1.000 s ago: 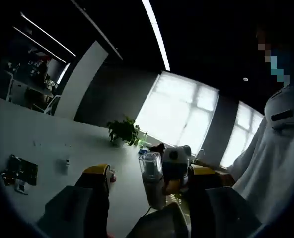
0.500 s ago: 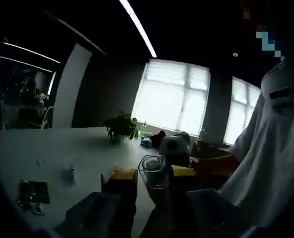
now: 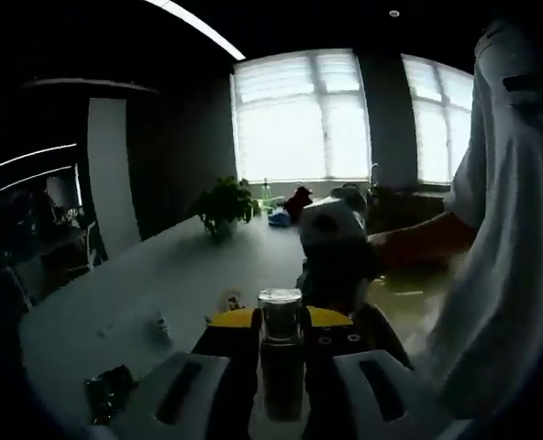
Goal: Arrange the skincare products in the storage area until every visible bottle or jar stands upright without overlapping.
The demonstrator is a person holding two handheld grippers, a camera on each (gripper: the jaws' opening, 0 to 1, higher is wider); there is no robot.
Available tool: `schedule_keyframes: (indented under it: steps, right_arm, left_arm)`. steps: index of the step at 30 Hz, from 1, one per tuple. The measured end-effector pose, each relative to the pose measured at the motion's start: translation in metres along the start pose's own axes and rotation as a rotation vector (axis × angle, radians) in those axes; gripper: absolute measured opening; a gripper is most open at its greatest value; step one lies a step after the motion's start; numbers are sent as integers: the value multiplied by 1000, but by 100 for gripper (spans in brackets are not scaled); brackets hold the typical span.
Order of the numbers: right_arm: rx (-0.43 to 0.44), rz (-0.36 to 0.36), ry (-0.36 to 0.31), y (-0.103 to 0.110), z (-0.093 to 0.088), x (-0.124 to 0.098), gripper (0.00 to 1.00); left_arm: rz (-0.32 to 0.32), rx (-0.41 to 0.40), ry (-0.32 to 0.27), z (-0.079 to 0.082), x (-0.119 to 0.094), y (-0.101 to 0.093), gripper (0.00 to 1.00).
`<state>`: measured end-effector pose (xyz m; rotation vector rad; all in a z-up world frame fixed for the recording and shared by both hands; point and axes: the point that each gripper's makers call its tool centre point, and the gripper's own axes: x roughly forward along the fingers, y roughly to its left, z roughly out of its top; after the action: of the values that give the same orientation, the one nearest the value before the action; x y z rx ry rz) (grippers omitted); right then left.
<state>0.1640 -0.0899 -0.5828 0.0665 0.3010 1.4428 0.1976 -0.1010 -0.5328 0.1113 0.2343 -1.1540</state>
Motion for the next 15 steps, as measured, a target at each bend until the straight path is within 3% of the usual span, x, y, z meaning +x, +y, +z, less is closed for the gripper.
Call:
schedule_keyframes:
  steps: [2,4,9,15]
  right_arm:
    - [12,-6,7,1,-4,3,30]
    - [-1,-36,22,-2,-8,1,35]
    - [-34,-51,28,-12,-7,-8,30]
    - [-99,-76,80,-24,-18,-21,22]
  left_arm:
    - [-2,-19,-14,-6,2,7,17]
    - [-48,-43,-58,-1,5,3,17]
    - [-162,27,-90,1,18,-11,17]
    - [-245,14,-138,-2,42,-24,17]
